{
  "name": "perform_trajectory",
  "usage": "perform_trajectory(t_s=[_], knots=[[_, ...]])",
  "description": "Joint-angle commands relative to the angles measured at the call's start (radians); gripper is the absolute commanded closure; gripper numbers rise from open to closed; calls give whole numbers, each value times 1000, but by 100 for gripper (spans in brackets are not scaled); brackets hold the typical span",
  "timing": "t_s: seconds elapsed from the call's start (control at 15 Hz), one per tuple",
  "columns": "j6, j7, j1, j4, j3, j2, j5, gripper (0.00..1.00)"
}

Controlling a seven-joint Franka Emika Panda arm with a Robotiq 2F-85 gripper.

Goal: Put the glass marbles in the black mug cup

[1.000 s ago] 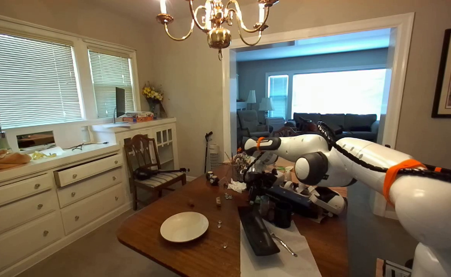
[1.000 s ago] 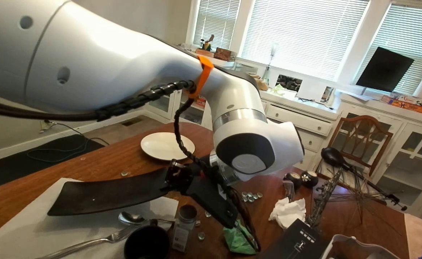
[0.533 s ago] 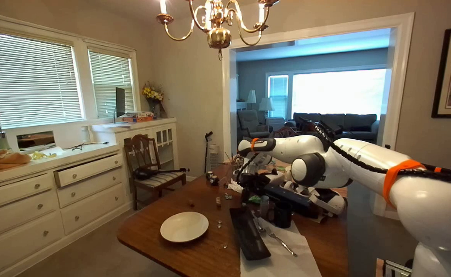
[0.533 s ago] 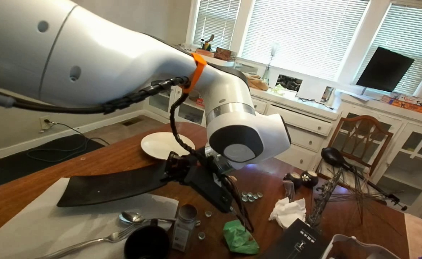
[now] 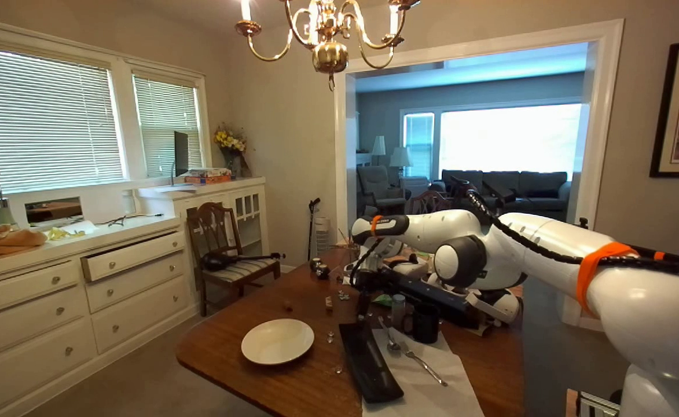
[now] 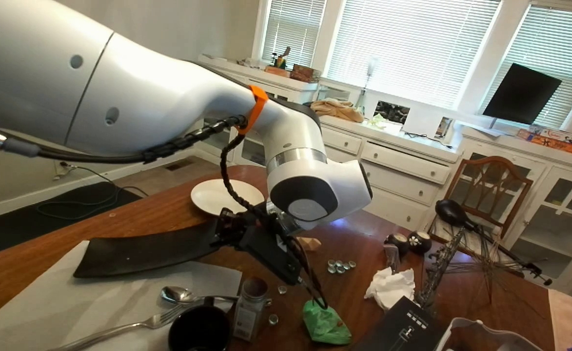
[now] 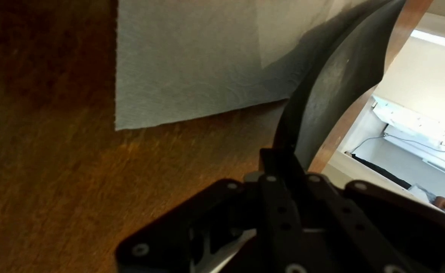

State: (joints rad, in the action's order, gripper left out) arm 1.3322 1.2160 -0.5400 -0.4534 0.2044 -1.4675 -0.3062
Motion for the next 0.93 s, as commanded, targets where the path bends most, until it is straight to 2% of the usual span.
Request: perform_trajectory(t_s=[0.0,0.27,0.47,0.6,0.87], knots=[[5,-23,5,22,-6,-20,-7,67],[38,-26,-17,16,-26,-11,4,38],[120,-14,-56,4,-47,12,12,16],[214,15,-88,7,-61,36,24,1],[343,128,-155,19,-70,108,44,0]])
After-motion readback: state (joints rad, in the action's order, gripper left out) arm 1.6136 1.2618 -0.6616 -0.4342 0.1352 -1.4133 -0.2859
